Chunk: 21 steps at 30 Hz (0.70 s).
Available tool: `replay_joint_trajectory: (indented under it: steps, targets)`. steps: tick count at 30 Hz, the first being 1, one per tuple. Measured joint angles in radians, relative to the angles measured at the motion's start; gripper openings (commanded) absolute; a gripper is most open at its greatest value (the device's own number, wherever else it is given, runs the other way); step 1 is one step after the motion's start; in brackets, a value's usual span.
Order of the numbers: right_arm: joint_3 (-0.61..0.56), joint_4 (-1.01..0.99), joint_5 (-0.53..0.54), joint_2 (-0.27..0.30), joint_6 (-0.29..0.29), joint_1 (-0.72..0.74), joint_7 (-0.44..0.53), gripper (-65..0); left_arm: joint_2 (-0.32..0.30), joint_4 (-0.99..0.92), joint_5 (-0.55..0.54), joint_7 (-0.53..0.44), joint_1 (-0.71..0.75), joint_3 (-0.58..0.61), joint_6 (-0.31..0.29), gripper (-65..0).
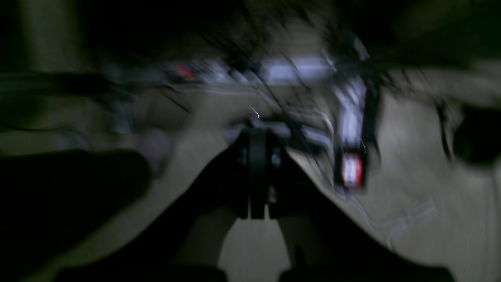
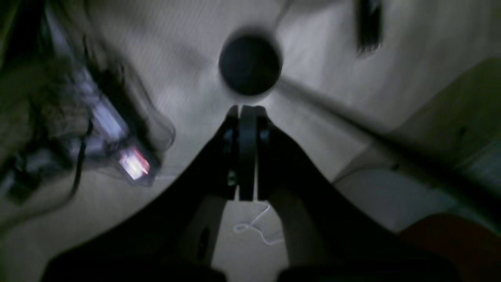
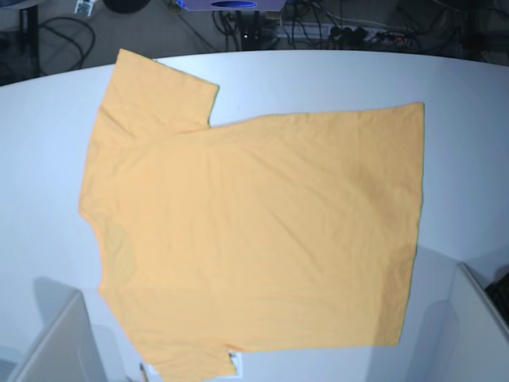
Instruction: Fold the T-shirt properly
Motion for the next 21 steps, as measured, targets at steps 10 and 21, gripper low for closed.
replay_joint_trajectory:
  steps: [10,21]
  targets:
    - [0.086,0.562,0.013,-0.073,0.003,0.044,-0.231,-65.0,0.009,0.481,-0.007,-0.003,0.153,-0.126,-0.003,-65.0]
    - [0.219,0.652,0.612,-0.04,0.201,0.274,-0.675,-50.4,0.015,0.494,-0.013,0.019,0.055,-0.154,-0.007,-65.0]
